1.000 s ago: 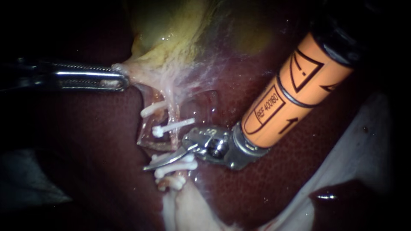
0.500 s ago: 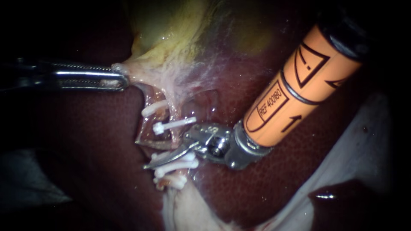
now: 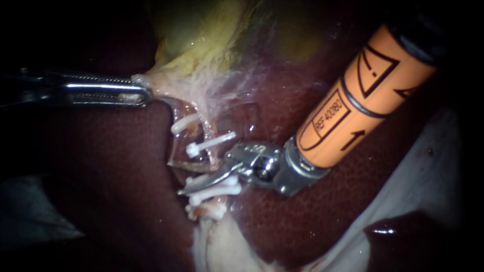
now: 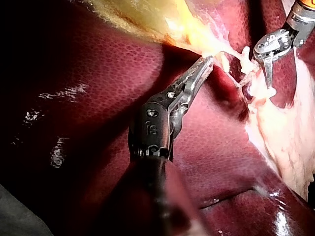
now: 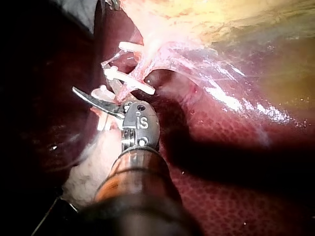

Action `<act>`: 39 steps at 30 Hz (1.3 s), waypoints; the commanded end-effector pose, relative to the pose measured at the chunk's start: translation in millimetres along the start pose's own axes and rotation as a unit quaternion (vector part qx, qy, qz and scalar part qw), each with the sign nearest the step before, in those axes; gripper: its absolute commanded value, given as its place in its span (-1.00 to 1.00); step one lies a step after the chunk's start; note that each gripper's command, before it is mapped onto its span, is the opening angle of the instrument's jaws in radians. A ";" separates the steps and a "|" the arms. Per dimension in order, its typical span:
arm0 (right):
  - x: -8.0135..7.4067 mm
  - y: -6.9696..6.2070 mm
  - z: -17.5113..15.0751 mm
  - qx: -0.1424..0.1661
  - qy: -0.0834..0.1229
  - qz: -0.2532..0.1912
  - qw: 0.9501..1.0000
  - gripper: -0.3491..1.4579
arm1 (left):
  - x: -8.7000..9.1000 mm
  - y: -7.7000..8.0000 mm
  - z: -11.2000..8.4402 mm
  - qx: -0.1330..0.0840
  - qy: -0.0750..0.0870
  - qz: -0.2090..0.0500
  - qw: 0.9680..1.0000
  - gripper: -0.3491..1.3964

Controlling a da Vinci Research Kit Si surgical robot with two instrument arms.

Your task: Go to the cutting position right tube

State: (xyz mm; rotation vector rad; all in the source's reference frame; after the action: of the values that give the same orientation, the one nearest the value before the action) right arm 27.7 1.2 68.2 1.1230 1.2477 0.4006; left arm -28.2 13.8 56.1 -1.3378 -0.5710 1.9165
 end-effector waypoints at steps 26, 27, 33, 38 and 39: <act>0.3 0.6 1.8 -0.005 0.002 0.000 1.000 0.81 | 0.0 0.0 0.1 0.000 0.000 0.000 1.000 -1.00; 0.4 0.5 2.0 -0.005 0.002 0.000 1.000 0.81 | 0.0 0.0 0.1 0.000 0.000 0.000 1.000 -1.00; 0.5 0.3 2.3 -0.004 0.005 0.000 1.000 0.81 | 0.0 0.0 0.1 0.000 0.000 0.000 1.000 -1.00; 0.4 0.3 2.3 -0.004 0.005 0.000 1.000 0.81 | 0.0 0.0 0.1 0.000 0.000 0.000 1.000 -1.00; 0.4 0.3 2.3 -0.004 0.005 0.000 1.000 0.81 | 0.0 0.0 0.1 0.000 0.000 0.000 1.000 -1.00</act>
State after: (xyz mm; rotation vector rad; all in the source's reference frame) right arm 30.0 0.6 68.0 1.1163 1.2540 0.4115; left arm -28.3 13.8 56.1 -1.3386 -0.5714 1.9165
